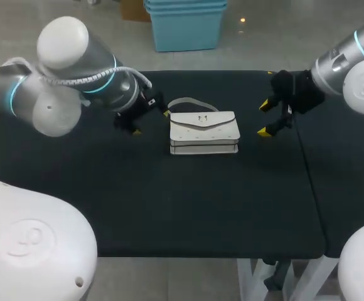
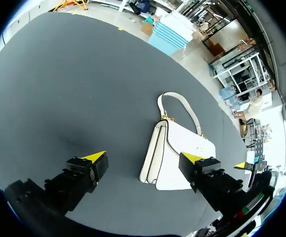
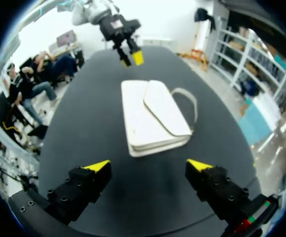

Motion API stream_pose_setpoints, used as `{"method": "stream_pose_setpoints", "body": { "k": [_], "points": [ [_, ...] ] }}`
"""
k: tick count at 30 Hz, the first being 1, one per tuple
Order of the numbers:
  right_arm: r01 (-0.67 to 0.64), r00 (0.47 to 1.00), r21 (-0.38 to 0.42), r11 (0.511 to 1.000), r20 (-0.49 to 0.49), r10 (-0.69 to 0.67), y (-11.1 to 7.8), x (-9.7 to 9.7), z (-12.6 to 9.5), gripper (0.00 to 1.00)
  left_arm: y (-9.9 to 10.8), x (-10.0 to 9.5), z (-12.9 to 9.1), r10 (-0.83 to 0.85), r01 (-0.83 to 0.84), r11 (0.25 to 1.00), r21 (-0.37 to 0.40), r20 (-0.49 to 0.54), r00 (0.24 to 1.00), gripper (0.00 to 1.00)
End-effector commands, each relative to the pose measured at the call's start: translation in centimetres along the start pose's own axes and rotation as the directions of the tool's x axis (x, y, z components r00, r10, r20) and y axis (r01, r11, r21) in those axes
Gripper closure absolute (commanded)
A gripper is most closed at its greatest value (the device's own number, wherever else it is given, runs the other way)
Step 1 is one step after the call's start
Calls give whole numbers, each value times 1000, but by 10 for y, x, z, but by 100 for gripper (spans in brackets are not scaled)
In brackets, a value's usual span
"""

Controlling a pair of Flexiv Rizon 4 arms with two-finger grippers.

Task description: Pick up the bag, open it, inspect its contents, close it, and place it on the opposite side

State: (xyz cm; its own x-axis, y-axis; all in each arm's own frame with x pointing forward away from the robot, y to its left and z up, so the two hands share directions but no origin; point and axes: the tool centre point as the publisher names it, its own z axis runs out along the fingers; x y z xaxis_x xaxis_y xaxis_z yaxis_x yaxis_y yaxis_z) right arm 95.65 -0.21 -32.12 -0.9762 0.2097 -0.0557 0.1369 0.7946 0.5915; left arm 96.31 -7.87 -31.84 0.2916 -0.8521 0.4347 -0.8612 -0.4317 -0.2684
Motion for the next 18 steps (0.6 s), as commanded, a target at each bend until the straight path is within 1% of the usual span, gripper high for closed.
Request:
{"method": "stream_pose_setpoints", "body": {
  "k": [1, 6, 11, 15, 16, 18],
  "points": [
    [-1, 1000, 2, 1000, 0, 1, 0, 0, 1, 0, -3, 0, -6, 19, -19, 757, -653, -6, 1000, 0],
    [-1, 1000, 2, 1000, 0, 1, 0, 0, 1, 0, -1, -6, -7, 67, -71, 750, -657, -32, 997, 0],
    [-1, 1000, 2, 1000, 0, 1, 0, 0, 1, 0, 1, -11, -9, 144, -158, 749, -643, -75, 987, 0],
    [-1, 1000, 2, 1000, 0, 1, 0, 0, 1, 0, -2, -11, -13, 172, -187, 753, -631, -86, 981, 0],
    [-1, 1000, 2, 1000, 0, 1, 0, 0, 1, 0, -5, -11, -14, 181, -197, 763, -616, -90, 979, 0],
    [6, 1000, 16, 1000, 19, -7, 7, 0, -5, 0, -8, -11, -16, 188, -205, 765, -611, -93, 978, 0]
  ]
}}
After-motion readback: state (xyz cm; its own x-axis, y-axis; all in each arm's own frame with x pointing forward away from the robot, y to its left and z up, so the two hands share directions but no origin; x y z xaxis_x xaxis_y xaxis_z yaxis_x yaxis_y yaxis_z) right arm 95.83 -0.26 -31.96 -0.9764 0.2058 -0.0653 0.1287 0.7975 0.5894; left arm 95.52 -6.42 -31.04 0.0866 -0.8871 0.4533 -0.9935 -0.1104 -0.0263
